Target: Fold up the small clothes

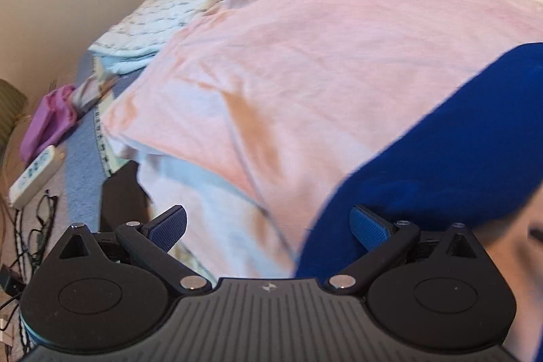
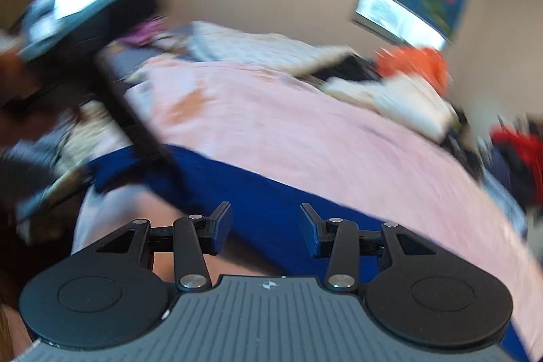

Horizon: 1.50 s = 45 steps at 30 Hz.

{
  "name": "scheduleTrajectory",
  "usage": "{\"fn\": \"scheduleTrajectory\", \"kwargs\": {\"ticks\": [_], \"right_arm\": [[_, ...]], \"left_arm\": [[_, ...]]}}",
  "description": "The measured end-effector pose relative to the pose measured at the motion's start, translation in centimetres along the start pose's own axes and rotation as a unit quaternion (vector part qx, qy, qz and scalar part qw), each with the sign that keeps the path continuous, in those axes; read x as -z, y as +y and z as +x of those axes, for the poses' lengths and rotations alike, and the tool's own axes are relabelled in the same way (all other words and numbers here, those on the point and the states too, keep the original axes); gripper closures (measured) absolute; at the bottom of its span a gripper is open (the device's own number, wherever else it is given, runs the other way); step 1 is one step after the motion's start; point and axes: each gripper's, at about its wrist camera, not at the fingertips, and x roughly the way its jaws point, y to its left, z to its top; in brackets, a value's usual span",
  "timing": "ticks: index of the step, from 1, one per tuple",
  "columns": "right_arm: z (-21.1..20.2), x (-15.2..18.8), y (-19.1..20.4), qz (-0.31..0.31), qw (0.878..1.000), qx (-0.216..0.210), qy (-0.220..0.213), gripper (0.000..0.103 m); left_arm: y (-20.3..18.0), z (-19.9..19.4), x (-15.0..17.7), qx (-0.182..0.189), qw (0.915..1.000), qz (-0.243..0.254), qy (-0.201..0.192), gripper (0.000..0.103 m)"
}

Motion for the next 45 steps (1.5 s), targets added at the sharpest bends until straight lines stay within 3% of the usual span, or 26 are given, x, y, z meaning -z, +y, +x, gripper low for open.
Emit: {"fn": "scheduleTrajectory", "kwargs": {"ticks": [2, 6, 12, 18, 20, 21, 22, 26, 28, 30, 31, 33, 36, 38, 40, 45], "right_arm": [[0.9, -0.9, 2.6, -0.059, 0.998, -0.007, 0.012, 0.055], [2.9, -1.4, 5.4, -0.123, 0.992, -0.009, 0.036, 0.055], [4.3, -3.0, 7.3, -0.166, 0.986, -0.022, 0.013, 0.057], [6.2, -3.8, 8.5, -0.191, 0.981, -0.022, -0.012, 0.058], [6.7, -4.2, 8.3, -0.170, 0.985, -0.038, -0.004, 0.072], [6.8, -4.4, 8.0, -0.150, 0.988, -0.045, -0.001, 0.088], [6.6, -4.5, 7.5, -0.129, 0.990, -0.049, -0.002, 0.096], [5.2, -4.5, 2.9, 0.016, 0.998, -0.062, -0.012, 0.098], [4.2, -3.6, -0.6, 0.113, 0.992, -0.058, -0.021, 0.098], [2.6, -2.1, -4.8, 0.217, 0.974, -0.049, -0.037, 0.098], [1.6, -0.9, -7.3, 0.273, 0.960, -0.043, -0.049, 0.098], [-0.9, 2.0, -11.6, 0.380, 0.921, -0.029, -0.083, 0.098], [-5.4, 7.1, -16.9, 0.509, 0.851, 0.009, -0.125, 0.096], [-8.3, 10.7, -19.1, 0.569, 0.808, 0.031, -0.147, 0.095], [-10.3, 14.1, -19.6, 0.608, 0.776, 0.054, -0.158, 0.094], [-12.4, 20.5, -18.0, 0.668, 0.721, 0.103, -0.154, 0.094]], "left_arm": [[0.7, 0.7, 0.1, -0.023, 0.9997, 0.002, 0.007, 0.000], [2.4, 0.3, -0.5, -0.020, 0.9994, -0.029, -0.005, 0.000], [4.5, -0.4, -1.9, -0.016, 0.9973, -0.069, -0.020, 0.000], [4.6, -0.9, -2.1, -0.002, 0.9969, -0.074, -0.027, 0.000], [4.3, -1.1, -2.1, 0.003, 0.9970, -0.072, -0.030, 0.000], [4.1, -1.3, -2.1, 0.006, 0.9970, -0.071, -0.031, 0.000], [4.0, -1.5, -2.1, 0.010, 0.9969, -0.071, -0.033, 0.000], [3.4, -2.7, -2.8, 0.031, 0.9949, -0.084, -0.045, 0.000], [2.9, -3.3, -3.3, 0.046, 0.9930, -0.094, -0.054, 0.000], [2.2, -4.0, -4.0, 0.065, 0.9908, -0.101, -0.064, 0.000], [1.7, -4.4, -4.3, 0.073, 0.9898, -0.100, -0.070, 0.000], [0.2, -5.0, -4.9, 0.088, 0.9889, -0.091, -0.078, 0.000], [-3.0, -6.1, -5.4, 0.120, 0.9868, -0.058, -0.091, 0.000], [-5.8, -6.8, -5.5, 0.138, 0.9855, -0.022, -0.097, 0.000], [-8.7, -7.3, -5.2, 0.158, 0.9821, 0.015, -0.102, 0.000], [-15.5, -8.7, -3.6, 0.211, 0.9649, 0.105, -0.117, 0.000]]}}
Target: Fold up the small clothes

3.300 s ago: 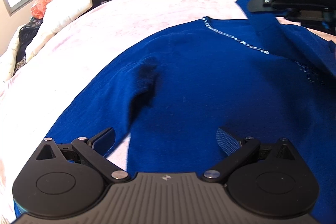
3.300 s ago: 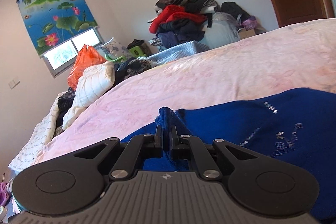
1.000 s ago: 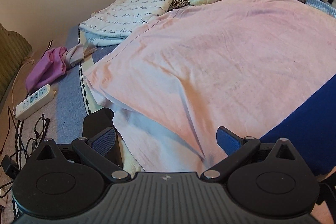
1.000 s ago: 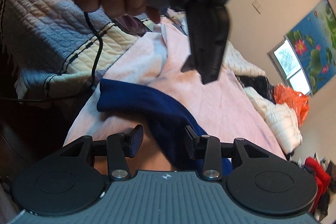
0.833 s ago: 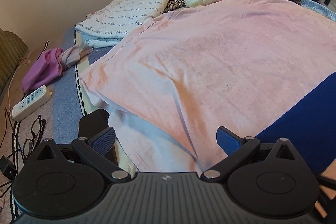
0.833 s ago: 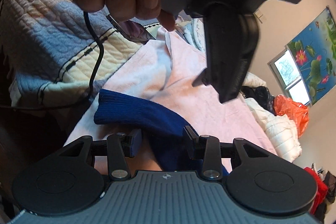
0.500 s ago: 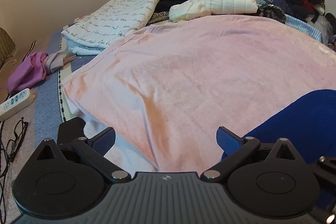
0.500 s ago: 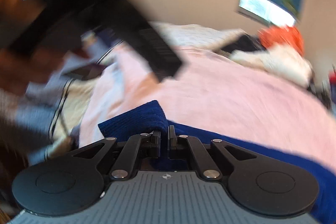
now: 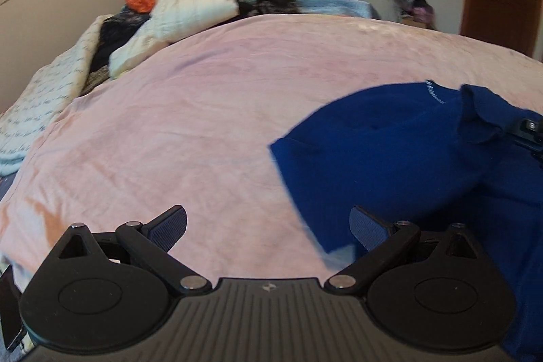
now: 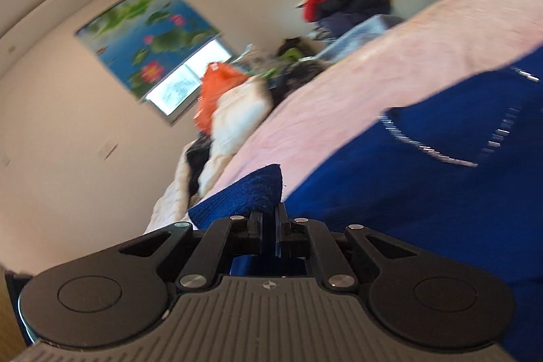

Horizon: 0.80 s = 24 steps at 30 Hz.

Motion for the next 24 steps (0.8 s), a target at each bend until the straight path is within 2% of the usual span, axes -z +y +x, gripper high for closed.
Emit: {"fn": "scheduleTrajectory", "kwargs": {"ticks": [3, 4, 5, 7, 8, 9, 11, 12, 14, 16, 17, 19, 21, 24], "right_arm": [[-0.2, 1.3, -2.7, 0.041, 0.999, 0.025, -0.005, 0.094], [-0.1, 1.7, -3.5, 0.056, 0.998, 0.037, -0.003, 0.091], [0.1, 2.1, -4.3, 0.073, 0.996, 0.056, 0.000, 0.086], [0.2, 2.7, -5.6, 0.097, 0.990, 0.103, -0.003, 0.083], [0.1, 2.9, -6.0, 0.109, 0.987, 0.116, -0.011, 0.078], [-0.3, 3.2, -6.5, 0.128, 0.984, 0.118, -0.022, 0.065], [-1.5, 3.5, -7.1, 0.164, 0.979, 0.107, -0.063, 0.058], [-2.1, 3.3, -6.9, 0.160, 0.976, 0.122, -0.084, 0.055], [-1.9, 2.7, -4.9, 0.076, 0.979, 0.163, -0.096, 0.053], [-0.4, 2.4, -2.1, -0.034, 0.980, 0.183, -0.064, 0.042], [0.4, 2.6, -0.8, -0.083, 0.978, 0.185, -0.049, 0.039], [2.2, 3.3, 1.9, -0.186, 0.965, 0.183, -0.013, 0.021], [4.6, 4.6, 4.2, -0.288, 0.939, 0.185, 0.035, 0.012], [8.6, 6.7, 6.4, -0.422, 0.875, 0.232, 0.051, 0.013]], "left_arm": [[-3.6, 0.4, 0.4, 0.030, 0.9980, 0.054, -0.015, 0.000], [-4.5, 0.6, 0.6, 0.033, 0.9967, 0.071, -0.022, 0.000], [-5.4, 0.9, 0.7, 0.033, 0.9953, 0.087, -0.024, 0.000], [-6.5, 1.7, 0.8, 0.038, 0.9935, 0.105, -0.020, 0.000], [-6.8, 2.0, 0.9, 0.047, 0.9926, 0.110, -0.019, 0.000], [-7.1, 2.5, 1.0, 0.050, 0.9921, 0.114, -0.015, 0.000], [-7.3, 3.3, 1.2, 0.048, 0.9919, 0.117, -0.005, 0.000], [-7.2, 3.6, 1.4, 0.047, 0.9921, 0.116, 0.000, 0.000], [-6.9, 4.3, 1.7, 0.046, 0.9928, 0.110, 0.013, 0.000], [-6.8, 4.4, 2.0, 0.050, 0.9930, 0.106, 0.018, 0.000], [-6.8, 4.5, 2.0, 0.046, 0.9932, 0.105, 0.021, 0.000], [-6.7, 4.7, 2.1, 0.045, 0.9933, 0.104, 0.024, 0.000], [-6.9, 4.6, 2.3, 0.045, 0.9933, 0.103, 0.027, 0.000], [-7.1, 4.4, 2.2, 0.042, 0.9931, 0.106, 0.024, 0.000]]}}
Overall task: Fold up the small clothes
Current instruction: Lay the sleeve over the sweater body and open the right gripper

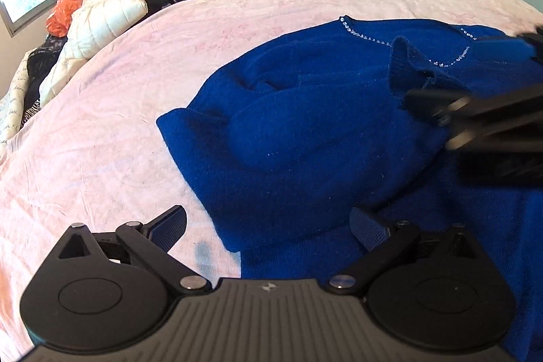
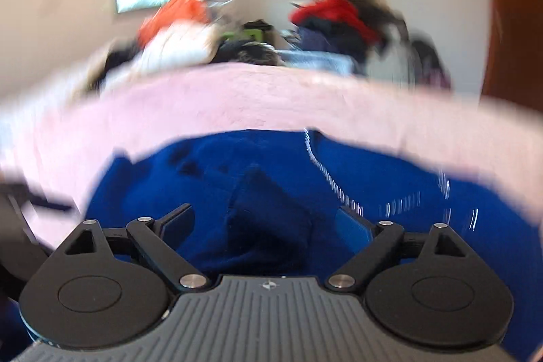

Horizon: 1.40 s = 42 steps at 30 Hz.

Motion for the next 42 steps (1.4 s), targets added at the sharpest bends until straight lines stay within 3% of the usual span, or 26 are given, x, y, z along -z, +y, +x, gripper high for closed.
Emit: {"fn": "scheduleTrajectory", "kwargs": {"ticks": [1, 3, 6, 8, 10, 13, 17, 19, 24, 27, 29, 30, 32, 38, 42], "right_arm": [[1.0, -0.1, 0.7, -0.026, 0.999, 0.023, 0.004, 0.018], [2.6, -0.2, 0.1, -0.014, 0.997, 0.077, 0.013, 0.025], [1.8, 0.9, -5.3, 0.123, 0.982, 0.144, -0.003, 0.018], [-0.2, 3.0, -10.3, 0.238, 0.957, 0.163, -0.023, 0.017], [-1.8, 5.1, -13.9, 0.324, 0.938, 0.118, -0.050, 0.020], [-0.3, 6.6, -16.0, 0.397, 0.917, -0.002, -0.016, 0.018], [1.8, 8.3, -15.6, 0.433, 0.901, -0.017, 0.010, 0.018], [2.2, 8.7, -15.3, 0.448, 0.894, -0.024, 0.013, 0.023], [1.9, 7.8, -13.9, 0.416, 0.907, -0.055, 0.039, 0.039], [1.0, 8.0, -13.7, 0.412, 0.908, -0.064, 0.042, 0.059], [1.2, 7.7, -13.8, 0.396, 0.915, -0.069, 0.046, 0.064], [1.4, 7.4, -13.7, 0.385, 0.919, -0.067, 0.049, 0.071], [0.9, 6.9, -13.9, 0.369, 0.927, -0.062, 0.043, 0.094], [-1.3, 3.6, -15.1, 0.326, 0.943, -0.069, 0.000, 0.096], [-2.2, 1.1, -15.8, 0.291, 0.955, -0.047, -0.027, 0.096]], "left_arm": [[-0.1, -0.1, -0.2, 0.000, 1.0000, 0.001, -0.002, 0.000], [-0.2, -0.4, -0.4, 0.001, 1.0000, 0.003, -0.007, 0.000], [-0.1, -0.9, -0.5, -0.011, 0.9996, 0.008, -0.023, 0.000], [-0.1, -0.7, -0.5, -0.020, 0.9994, 0.012, -0.025, 0.000], [-0.1, -0.2, -0.6, -0.014, 0.9997, 0.008, -0.019, 0.000], [-0.5, 0.1, -0.5, -0.007, 0.9999, 0.003, -0.013, 0.000], [-0.7, 0.0, -0.4, -0.006, 0.9999, 0.007, -0.013, 0.000], [-0.6, 0.0, -0.3, -0.003, 0.9999, 0.006, -0.012, 0.000], [-0.4, 0.0, -0.5, -0.001, 1.0000, -0.007, -0.007, 0.000], [-0.7, -0.3, -0.6, 0.000, 0.9999, -0.005, -0.011, 0.000], [-0.9, -0.4, -0.7, 0.003, 0.9999, 0.001, -0.017, 0.000], [-1.0, -0.5, -0.7, 0.002, 0.9998, 0.004, -0.019, 0.000], [-1.2, -0.6, -0.9, -0.001, 0.9998, 0.007, -0.021, 0.000], [-0.7, -0.3, -1.8, -0.018, 0.9996, -0.001, -0.023, 0.000], [0.2, -0.5, -2.3, -0.021, 0.9991, -0.020, -0.031, 0.000]]}}
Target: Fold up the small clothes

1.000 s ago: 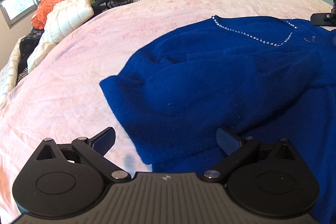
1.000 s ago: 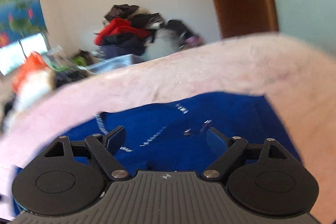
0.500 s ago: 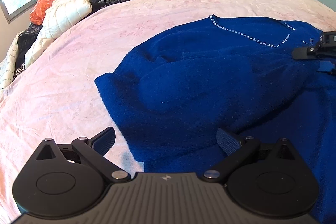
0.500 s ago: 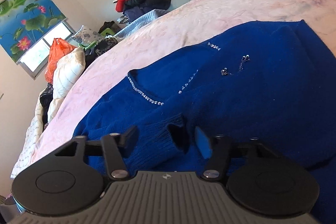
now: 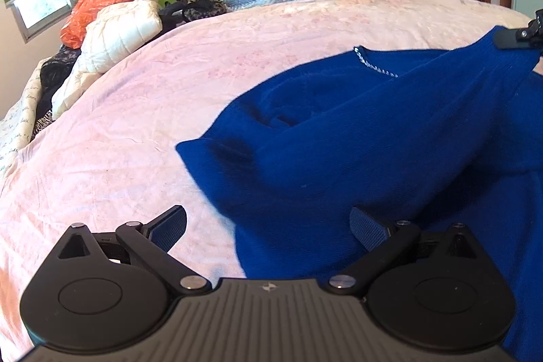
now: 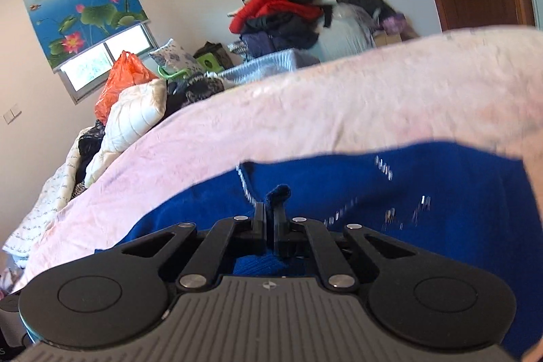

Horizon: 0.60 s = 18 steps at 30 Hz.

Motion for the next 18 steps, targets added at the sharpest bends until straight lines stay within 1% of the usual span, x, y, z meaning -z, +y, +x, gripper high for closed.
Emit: {"fn": "scheduleTrajectory", "kwargs": {"ticks": [4, 8, 11, 18], "right_arm": [[-1.3, -1.7, -0.3, -0.013, 0.999, 0.017, -0.030, 0.096], [-2.8, -2.2, -2.1, 0.000, 0.998, 0.047, -0.052, 0.096], [-3.8, -1.8, -4.3, 0.026, 0.996, 0.066, -0.058, 0.096], [-5.1, 0.3, -8.3, 0.058, 0.990, 0.113, -0.054, 0.096]], "left_arm": [[0.2, 0.0, -0.5, 0.002, 1.0000, 0.000, -0.003, 0.000], [0.1, 0.2, -1.0, 0.010, 0.9999, -0.008, -0.002, 0.000], [-0.3, 0.3, -1.2, 0.013, 0.9999, -0.008, -0.001, 0.000], [-1.3, 0.1, -1.1, 0.019, 0.9998, 0.001, 0.002, 0.000]]}}
